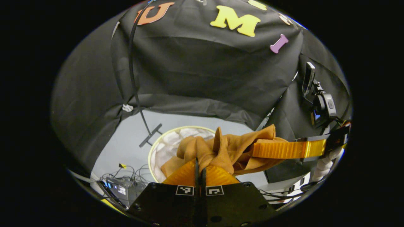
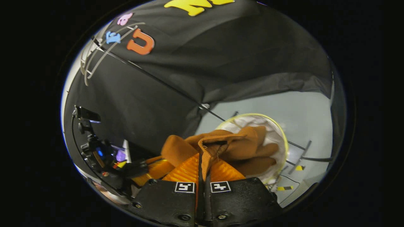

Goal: Grasp the clothes on the hanger with both hands and then place them into the laundry hamper below.

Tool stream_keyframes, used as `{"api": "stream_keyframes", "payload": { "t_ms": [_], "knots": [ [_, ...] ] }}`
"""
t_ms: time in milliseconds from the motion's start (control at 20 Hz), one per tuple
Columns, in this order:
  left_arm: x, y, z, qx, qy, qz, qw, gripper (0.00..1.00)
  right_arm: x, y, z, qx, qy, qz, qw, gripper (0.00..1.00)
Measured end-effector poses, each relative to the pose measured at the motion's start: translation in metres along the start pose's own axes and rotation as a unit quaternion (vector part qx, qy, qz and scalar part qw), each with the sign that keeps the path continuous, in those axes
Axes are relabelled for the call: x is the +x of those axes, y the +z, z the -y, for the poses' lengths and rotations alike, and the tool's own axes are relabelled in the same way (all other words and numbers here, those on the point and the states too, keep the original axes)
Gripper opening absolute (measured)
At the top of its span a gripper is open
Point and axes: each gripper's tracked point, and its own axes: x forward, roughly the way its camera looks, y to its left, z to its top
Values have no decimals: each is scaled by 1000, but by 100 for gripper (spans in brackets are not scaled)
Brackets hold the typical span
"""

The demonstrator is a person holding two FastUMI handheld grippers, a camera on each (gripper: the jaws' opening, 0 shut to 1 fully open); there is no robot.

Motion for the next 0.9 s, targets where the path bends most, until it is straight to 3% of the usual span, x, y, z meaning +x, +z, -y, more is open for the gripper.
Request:
{"api": "stream_keyframes", "payload": {
  "t_ms": [50,300,800,850,900],
  "knots": [
    [0,-9,1,-4,1,-10,1000,0,3,-4,2,2,-9,-11,1000,6],
    [7,-54,4,-14,6,-61,998,0,1,-15,3,5,-54,-57,997,6],
    [4,-52,-14,-6,26,-68,997,0,-1,-6,6,11,-88,-40,995,6],
    [3,-55,-18,-5,32,-70,997,6,-1,-7,8,8,-94,-40,995,6],
    [3,-57,-22,-3,40,-72,997,6,-2,-7,8,5,-98,-39,994,6]
  ]
}}
